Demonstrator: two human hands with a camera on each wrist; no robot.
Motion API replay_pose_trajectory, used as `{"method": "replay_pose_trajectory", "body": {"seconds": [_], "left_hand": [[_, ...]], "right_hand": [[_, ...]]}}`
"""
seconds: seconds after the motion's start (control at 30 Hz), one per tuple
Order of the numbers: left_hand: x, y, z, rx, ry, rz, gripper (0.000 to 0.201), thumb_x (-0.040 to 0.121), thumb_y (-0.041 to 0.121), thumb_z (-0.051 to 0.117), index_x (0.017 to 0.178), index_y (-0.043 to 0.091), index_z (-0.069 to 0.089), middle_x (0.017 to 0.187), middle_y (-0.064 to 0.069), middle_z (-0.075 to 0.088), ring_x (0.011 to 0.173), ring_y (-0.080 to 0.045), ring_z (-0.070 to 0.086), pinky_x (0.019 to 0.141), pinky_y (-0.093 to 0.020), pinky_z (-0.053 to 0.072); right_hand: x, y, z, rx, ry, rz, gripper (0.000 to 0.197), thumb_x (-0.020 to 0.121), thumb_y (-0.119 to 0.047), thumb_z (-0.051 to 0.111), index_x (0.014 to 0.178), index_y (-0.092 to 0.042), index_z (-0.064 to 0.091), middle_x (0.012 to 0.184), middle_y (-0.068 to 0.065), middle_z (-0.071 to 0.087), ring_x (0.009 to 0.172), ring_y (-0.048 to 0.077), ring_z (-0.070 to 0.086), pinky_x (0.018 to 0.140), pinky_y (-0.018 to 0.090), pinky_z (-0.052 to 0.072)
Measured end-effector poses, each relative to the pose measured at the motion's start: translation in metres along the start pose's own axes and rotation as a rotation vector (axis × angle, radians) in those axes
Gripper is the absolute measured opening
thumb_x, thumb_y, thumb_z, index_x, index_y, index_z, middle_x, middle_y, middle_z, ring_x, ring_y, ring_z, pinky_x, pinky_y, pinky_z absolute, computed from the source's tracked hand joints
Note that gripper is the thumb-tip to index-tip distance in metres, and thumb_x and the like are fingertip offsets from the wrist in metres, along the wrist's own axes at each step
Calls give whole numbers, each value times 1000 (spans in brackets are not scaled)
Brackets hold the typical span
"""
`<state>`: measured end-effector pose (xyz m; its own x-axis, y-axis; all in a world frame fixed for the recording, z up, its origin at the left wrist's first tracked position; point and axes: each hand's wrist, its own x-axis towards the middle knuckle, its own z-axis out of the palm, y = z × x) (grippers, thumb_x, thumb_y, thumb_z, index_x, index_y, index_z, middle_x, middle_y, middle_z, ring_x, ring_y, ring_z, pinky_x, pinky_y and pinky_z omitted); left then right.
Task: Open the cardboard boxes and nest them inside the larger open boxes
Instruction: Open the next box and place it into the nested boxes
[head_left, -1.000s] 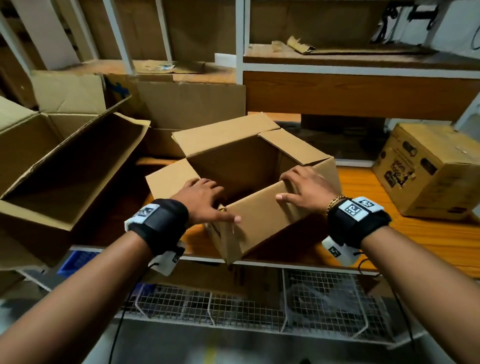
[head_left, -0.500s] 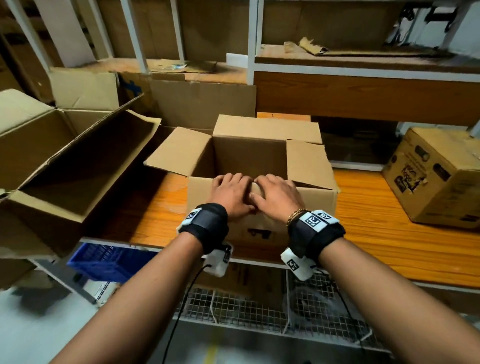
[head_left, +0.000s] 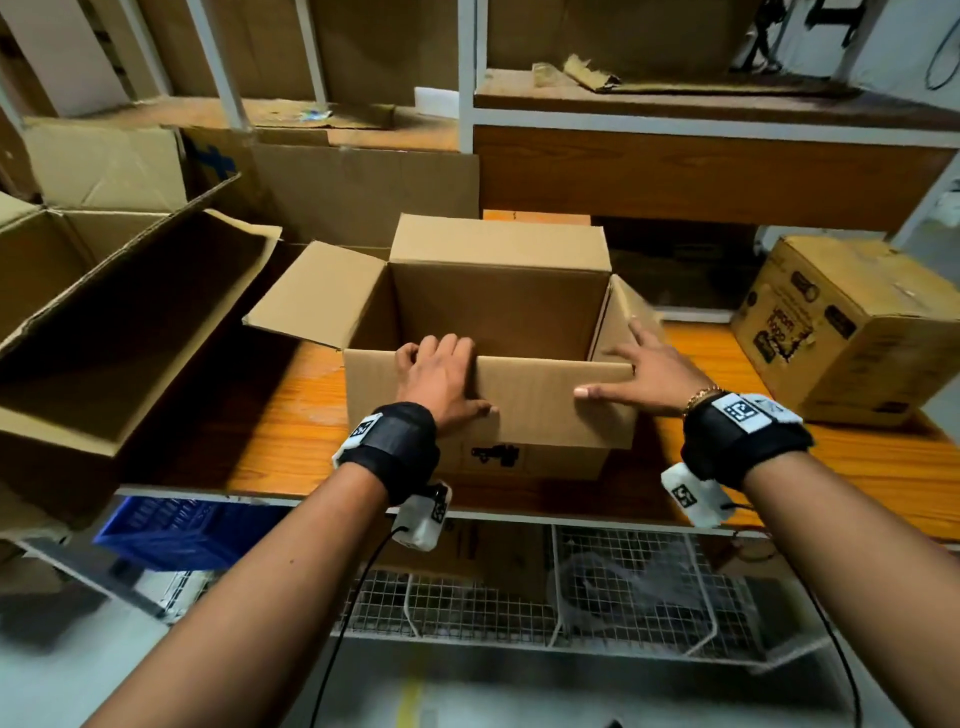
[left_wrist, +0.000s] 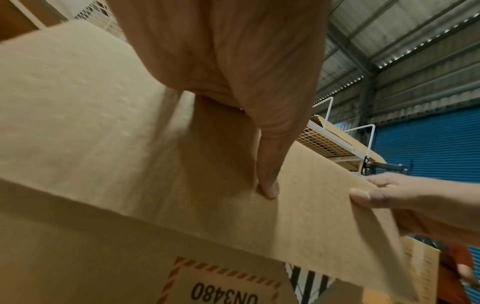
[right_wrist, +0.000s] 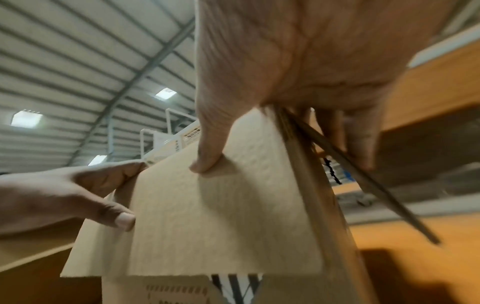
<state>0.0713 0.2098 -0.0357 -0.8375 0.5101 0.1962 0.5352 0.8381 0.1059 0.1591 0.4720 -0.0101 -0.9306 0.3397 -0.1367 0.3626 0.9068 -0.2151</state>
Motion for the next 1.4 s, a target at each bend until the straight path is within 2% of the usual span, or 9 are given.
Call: {"method": "replay_pose_trajectory", "body": {"seconds": [0.13,0.33,0.53,0.73,0.87,0.97,1.07,1.27,1.4], "left_hand": [[0,2,4,0,48,4,63,76,60,67,122,25,43,121,1,47,114,-22,40,103,-44,23],[1,-6,-8,-11,-30,-21,71,75,51,69,133,23,39,136,-4,42,132,-28,30,117,-49,12],[-37,49,0,-99,-125,124,79,76,46,58,146,28,26,153,-1,22,147,-26,1,109,-71,-7],[-31,14,-13,-184,-123,105,51,90,59,31,124,24,45,139,-2,44,139,-23,25,111,-70,-3],[-27,-45,-22,-121,-132,69,72,77,85,7,95,29,48,131,-3,52,138,-22,31,115,-59,8],[-31,-66,-35,-22,-211,-23,84,79,84,8,123,28,53,153,-6,31,148,-22,10,118,-54,9],[-40,-61,-49,13,-282,-173,81,84,82,20,149,34,28,163,-2,4,150,-26,1,117,-57,10],[-70,-64,-73,-155,-296,-397,87,83,77,41,152,27,22,156,-14,22,140,-33,31,112,-42,30],[-104,-54,-75,-10,-191,-487,88,79,83,37,150,32,25,157,-9,23,142,-29,25,112,-51,30]], "right_hand": [[-1,2,18,214,195,-23,94,55,-86,66,120,-18,69,165,-7,13,138,28,38,105,43,44],[-29,-22,20,-74,298,70,99,54,-102,37,110,-27,70,153,2,39,118,29,56,83,36,51],[-58,-78,41,-183,240,65,78,78,-85,29,121,-30,63,156,18,32,117,38,56,92,40,43],[-51,-52,6,-286,318,-48,67,91,-71,12,126,-34,54,130,7,50,117,29,46,90,44,38],[-25,-31,-21,-380,189,-84,59,91,-71,25,133,-40,52,148,2,39,132,28,35,100,46,32],[-10,-24,-27,-227,84,-95,53,89,-72,35,129,-42,53,143,2,42,131,28,39,101,47,33],[3,-22,-31,-12,100,-50,63,84,-65,57,134,-29,47,140,8,40,126,30,47,99,44,43],[27,-12,-42,209,145,48,89,80,-46,74,150,-21,26,148,14,34,131,33,43,105,44,39],[31,-11,-33,318,199,28,79,80,-40,76,145,-23,35,147,12,31,126,32,47,103,44,41]]}}
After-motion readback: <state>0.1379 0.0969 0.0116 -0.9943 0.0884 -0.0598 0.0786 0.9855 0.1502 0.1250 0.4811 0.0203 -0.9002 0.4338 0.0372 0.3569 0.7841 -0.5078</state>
